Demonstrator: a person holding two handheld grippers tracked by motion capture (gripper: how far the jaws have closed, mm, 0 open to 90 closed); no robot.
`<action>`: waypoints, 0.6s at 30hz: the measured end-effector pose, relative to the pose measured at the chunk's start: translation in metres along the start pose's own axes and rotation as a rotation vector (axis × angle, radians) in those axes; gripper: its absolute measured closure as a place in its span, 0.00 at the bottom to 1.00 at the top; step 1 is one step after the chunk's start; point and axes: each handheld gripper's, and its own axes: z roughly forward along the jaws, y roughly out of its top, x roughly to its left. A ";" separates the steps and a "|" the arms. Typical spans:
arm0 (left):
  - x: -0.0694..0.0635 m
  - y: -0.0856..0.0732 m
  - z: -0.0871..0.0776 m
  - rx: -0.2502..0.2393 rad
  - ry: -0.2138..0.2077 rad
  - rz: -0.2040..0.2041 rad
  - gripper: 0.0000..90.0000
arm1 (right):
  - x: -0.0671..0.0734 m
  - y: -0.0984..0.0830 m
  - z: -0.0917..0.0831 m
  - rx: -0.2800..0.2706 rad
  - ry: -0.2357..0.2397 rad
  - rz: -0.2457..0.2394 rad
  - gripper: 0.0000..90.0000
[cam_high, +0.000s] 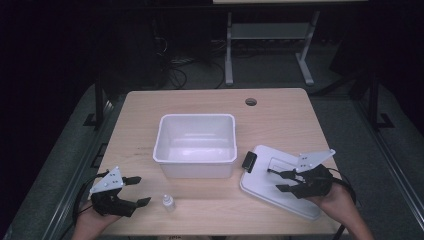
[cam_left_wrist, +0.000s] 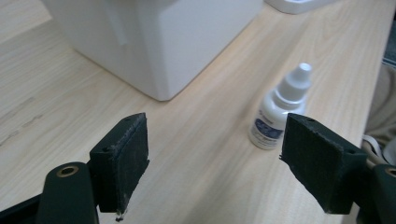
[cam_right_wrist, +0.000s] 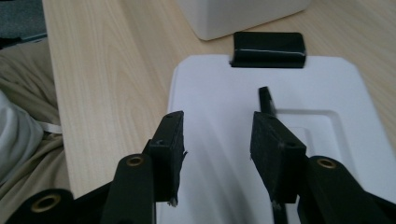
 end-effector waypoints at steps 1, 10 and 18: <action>-0.001 0.000 0.001 0.006 -0.007 0.006 0.25 | 0.001 0.000 0.002 0.007 0.001 -0.005 0.59; -0.011 0.004 0.008 0.044 -0.064 0.049 0.26 | 0.008 -0.006 0.011 0.017 -0.005 -0.008 0.55; -0.020 0.009 0.022 0.073 -0.123 0.079 0.27 | 0.011 -0.012 0.013 0.011 -0.012 -0.006 0.51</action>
